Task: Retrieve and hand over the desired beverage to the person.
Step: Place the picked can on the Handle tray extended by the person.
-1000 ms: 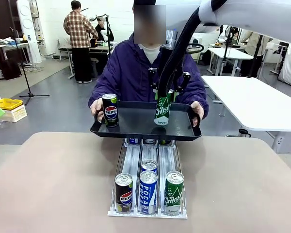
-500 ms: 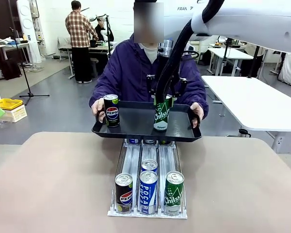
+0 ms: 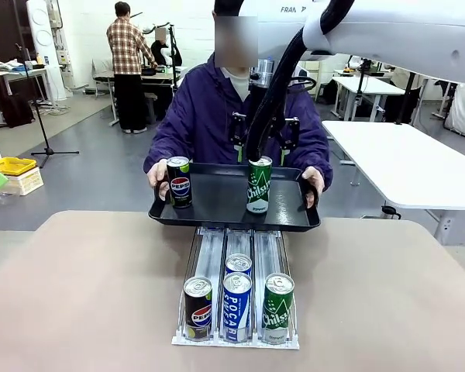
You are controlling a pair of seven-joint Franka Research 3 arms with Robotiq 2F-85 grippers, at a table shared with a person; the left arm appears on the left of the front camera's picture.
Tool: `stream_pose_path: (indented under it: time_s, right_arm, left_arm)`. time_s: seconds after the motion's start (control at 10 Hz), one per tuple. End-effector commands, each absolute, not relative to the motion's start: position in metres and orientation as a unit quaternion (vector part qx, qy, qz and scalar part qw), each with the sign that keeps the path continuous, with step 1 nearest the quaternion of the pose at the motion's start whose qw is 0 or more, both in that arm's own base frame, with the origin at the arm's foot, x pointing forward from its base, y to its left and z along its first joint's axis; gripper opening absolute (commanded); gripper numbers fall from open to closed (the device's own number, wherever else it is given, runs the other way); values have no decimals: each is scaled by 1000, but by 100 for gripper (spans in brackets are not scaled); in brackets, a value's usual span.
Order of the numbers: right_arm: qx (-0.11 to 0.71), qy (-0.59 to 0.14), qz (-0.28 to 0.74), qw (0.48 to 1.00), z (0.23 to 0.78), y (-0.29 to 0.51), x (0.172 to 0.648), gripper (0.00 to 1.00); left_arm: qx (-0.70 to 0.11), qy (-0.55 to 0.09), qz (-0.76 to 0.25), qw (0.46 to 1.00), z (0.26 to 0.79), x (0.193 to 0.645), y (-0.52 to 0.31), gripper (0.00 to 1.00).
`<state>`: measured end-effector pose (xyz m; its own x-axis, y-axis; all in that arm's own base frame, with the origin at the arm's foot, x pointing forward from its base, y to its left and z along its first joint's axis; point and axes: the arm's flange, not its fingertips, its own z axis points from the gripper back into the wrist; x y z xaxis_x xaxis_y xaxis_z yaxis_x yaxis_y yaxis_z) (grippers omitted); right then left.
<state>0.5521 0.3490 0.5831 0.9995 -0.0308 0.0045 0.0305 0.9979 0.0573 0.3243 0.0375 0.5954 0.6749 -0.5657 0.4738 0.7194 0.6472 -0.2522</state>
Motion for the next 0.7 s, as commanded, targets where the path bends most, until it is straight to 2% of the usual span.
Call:
stream_pose_path:
  time_s: [0.0,0.3,0.6]
  right_arm:
    - [13,-2,-14,1000,590,355,560,100]
    - [26,-10,-13,1000,605,351,545,100]
    - [25,-37,-25,999,653,314,464,100]
  left_arm:
    - [-218,-180,-367,886,596,324,40,100]
    - [-218,-180,-367,886,596,324,40,100]
    - [-218,-180,-367,886,596,324,40,100]
